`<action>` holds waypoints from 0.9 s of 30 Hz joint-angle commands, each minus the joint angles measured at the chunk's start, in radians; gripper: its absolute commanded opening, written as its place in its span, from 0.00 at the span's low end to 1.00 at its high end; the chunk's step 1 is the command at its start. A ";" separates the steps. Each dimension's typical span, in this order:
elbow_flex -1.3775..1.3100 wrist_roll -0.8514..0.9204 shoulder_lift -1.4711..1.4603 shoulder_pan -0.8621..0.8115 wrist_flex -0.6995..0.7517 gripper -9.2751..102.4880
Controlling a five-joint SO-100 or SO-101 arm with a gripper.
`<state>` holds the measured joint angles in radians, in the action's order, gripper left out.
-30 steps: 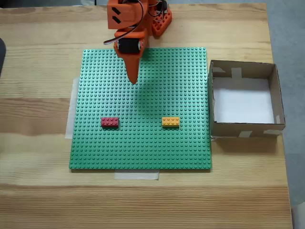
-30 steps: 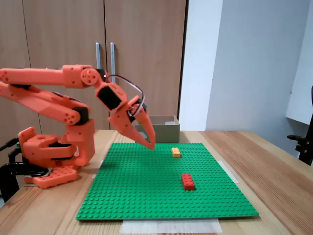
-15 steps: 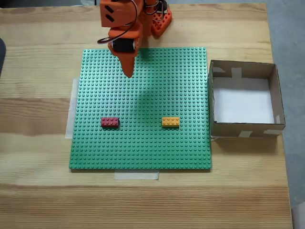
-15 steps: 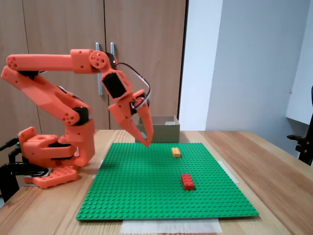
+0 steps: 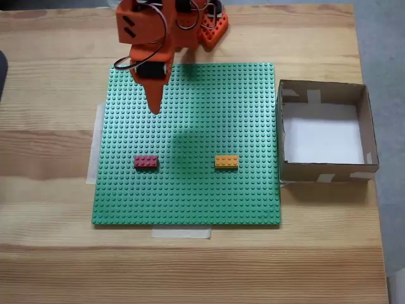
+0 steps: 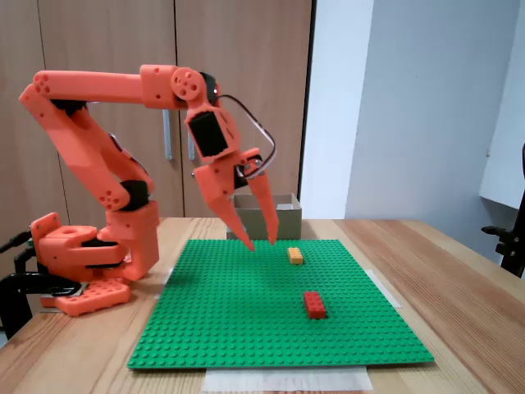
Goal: Pick the red lego block and put it in the box.
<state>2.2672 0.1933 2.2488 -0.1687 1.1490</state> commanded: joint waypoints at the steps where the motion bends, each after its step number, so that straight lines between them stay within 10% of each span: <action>1: -0.086 0.023 -0.049 -0.026 0.026 0.23; 27: -0.526 0.046 -0.630 -0.077 0.083 0.38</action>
<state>1.7902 0.2362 1.6214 -0.2470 1.2333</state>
